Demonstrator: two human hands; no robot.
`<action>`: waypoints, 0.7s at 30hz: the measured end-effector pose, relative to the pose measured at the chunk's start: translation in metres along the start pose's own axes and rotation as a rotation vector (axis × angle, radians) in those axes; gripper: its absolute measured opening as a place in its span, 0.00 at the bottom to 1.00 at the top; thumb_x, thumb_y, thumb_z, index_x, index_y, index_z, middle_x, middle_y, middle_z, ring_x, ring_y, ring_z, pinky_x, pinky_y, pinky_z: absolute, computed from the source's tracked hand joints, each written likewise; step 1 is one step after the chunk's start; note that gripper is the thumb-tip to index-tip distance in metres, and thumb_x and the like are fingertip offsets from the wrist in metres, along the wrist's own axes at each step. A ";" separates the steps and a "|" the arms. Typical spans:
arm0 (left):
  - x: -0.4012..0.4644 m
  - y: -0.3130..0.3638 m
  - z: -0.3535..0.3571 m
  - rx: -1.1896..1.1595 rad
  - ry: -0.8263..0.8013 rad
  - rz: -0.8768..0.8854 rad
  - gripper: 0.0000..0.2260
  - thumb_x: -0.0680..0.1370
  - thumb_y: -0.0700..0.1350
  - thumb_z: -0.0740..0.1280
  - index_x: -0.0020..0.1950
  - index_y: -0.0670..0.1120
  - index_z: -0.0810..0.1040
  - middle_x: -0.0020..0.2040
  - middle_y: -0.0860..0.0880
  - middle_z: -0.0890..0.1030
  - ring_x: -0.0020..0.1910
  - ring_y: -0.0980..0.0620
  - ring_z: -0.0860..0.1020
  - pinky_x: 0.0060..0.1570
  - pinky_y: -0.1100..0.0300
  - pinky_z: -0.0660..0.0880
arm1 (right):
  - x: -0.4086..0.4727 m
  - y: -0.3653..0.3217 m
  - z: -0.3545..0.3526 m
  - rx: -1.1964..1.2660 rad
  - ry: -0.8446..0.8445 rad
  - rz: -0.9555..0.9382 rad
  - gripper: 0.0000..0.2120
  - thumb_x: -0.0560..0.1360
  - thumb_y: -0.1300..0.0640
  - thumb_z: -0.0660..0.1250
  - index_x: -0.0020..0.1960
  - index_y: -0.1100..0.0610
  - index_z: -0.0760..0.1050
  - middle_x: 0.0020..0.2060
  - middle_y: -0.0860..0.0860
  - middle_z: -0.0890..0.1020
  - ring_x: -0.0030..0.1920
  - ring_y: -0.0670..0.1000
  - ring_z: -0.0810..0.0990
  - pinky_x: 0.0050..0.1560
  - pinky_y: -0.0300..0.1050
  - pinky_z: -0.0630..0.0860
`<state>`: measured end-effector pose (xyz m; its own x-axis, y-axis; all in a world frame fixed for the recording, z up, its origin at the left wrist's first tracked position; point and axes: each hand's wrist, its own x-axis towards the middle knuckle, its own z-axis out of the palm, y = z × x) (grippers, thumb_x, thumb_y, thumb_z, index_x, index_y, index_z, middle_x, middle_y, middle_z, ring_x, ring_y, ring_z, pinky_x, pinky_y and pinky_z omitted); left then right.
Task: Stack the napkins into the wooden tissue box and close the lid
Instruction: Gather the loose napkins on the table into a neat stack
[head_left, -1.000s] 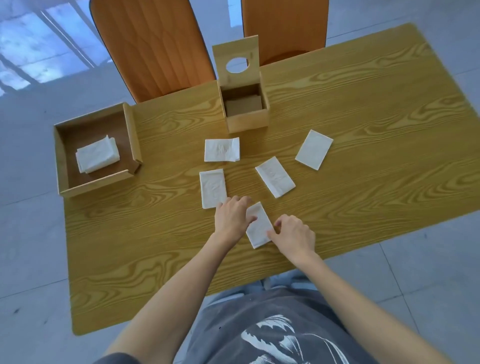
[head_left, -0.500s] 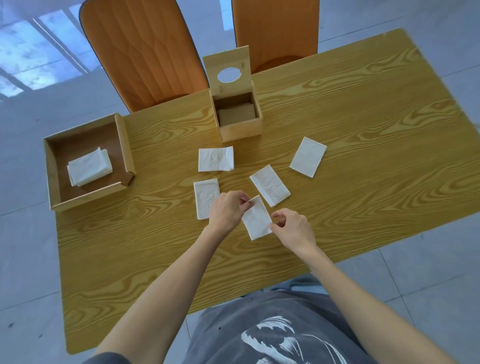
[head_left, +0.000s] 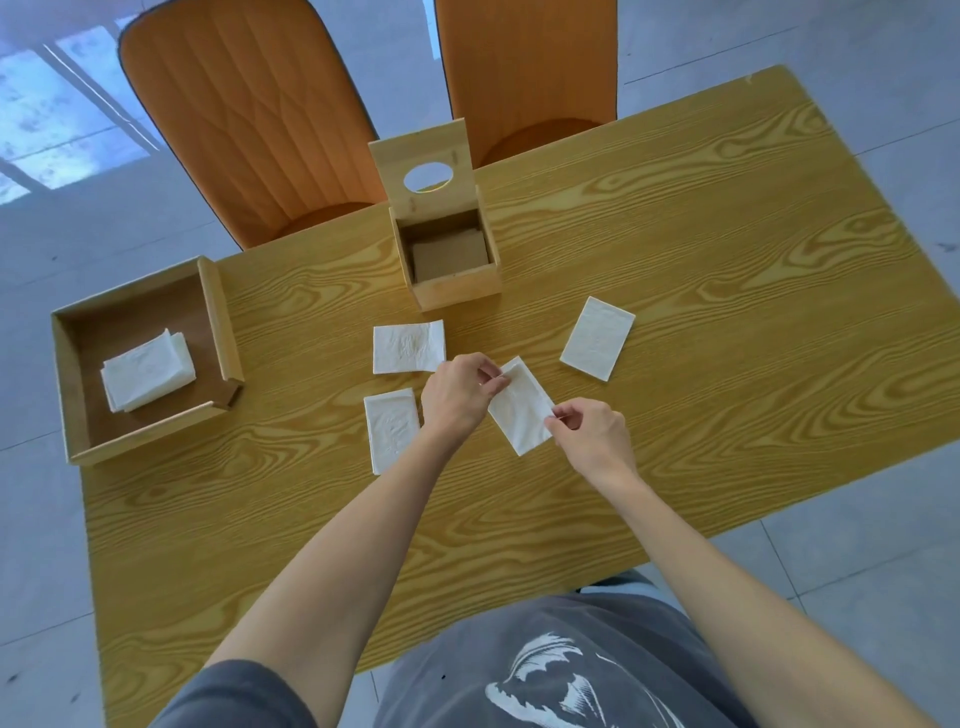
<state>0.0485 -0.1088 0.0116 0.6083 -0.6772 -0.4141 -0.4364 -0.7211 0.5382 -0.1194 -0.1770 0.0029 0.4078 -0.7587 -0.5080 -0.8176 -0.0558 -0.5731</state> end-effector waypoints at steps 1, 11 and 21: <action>0.003 0.002 0.001 0.019 0.008 -0.003 0.09 0.76 0.54 0.71 0.50 0.51 0.83 0.47 0.54 0.85 0.46 0.53 0.82 0.43 0.52 0.80 | 0.003 -0.001 0.000 -0.016 0.008 0.000 0.09 0.76 0.52 0.70 0.53 0.54 0.82 0.43 0.49 0.86 0.48 0.51 0.83 0.48 0.46 0.79; 0.026 0.000 0.014 0.142 0.018 -0.021 0.06 0.75 0.54 0.72 0.47 0.54 0.83 0.45 0.55 0.84 0.45 0.54 0.81 0.38 0.56 0.78 | 0.017 -0.006 0.002 -0.166 0.071 0.026 0.10 0.76 0.50 0.69 0.56 0.51 0.79 0.48 0.48 0.85 0.49 0.53 0.82 0.44 0.46 0.78; 0.028 -0.006 0.017 0.197 0.047 0.014 0.08 0.75 0.54 0.72 0.51 0.53 0.82 0.47 0.53 0.83 0.47 0.51 0.81 0.47 0.52 0.78 | 0.020 -0.001 0.003 -0.210 0.092 -0.017 0.09 0.75 0.47 0.68 0.53 0.49 0.79 0.46 0.47 0.83 0.46 0.51 0.81 0.41 0.46 0.77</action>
<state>0.0565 -0.1261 -0.0154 0.6297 -0.6829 -0.3703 -0.5635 -0.7297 0.3872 -0.1089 -0.1898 -0.0084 0.3919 -0.8116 -0.4332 -0.8812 -0.1959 -0.4302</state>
